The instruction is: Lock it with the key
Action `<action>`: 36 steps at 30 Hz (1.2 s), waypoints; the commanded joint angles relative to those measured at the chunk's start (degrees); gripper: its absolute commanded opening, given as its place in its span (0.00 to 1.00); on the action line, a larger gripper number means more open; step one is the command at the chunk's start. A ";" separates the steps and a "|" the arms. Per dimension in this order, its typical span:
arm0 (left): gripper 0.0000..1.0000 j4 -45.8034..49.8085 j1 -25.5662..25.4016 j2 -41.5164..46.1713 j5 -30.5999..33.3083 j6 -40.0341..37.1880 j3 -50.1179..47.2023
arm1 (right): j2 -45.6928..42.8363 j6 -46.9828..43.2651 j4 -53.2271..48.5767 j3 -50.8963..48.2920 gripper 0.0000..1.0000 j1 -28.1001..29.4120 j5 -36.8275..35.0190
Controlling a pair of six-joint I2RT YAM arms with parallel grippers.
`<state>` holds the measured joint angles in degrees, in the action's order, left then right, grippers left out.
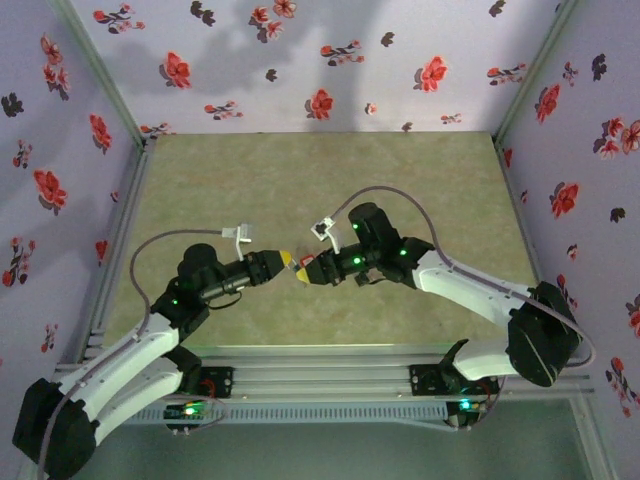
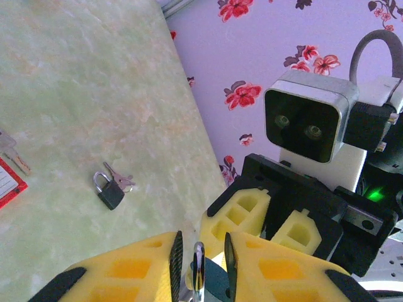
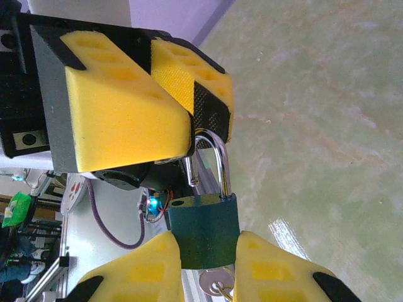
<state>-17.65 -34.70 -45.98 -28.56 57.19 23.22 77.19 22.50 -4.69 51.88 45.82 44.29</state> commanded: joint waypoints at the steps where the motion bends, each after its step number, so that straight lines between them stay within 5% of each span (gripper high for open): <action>1: 0.28 -0.45 0.51 0.98 -0.66 -0.76 1.50 | 0.50 -1.50 -0.24 1.82 0.00 0.43 -0.42; 28: 0.15 0.86 0.60 0.72 -1.01 -1.98 1.03 | 0.57 -1.78 -0.76 2.03 0.00 0.50 -1.18; 36: 0.00 1.77 0.59 0.58 -0.27 -2.00 1.47 | 0.85 -2.17 -1.58 2.34 0.00 0.83 -3.18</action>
<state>-16.36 -34.48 -45.98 -28.56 56.34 23.22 77.43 21.98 -5.82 52.21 45.89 43.20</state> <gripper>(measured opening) 0.093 0.181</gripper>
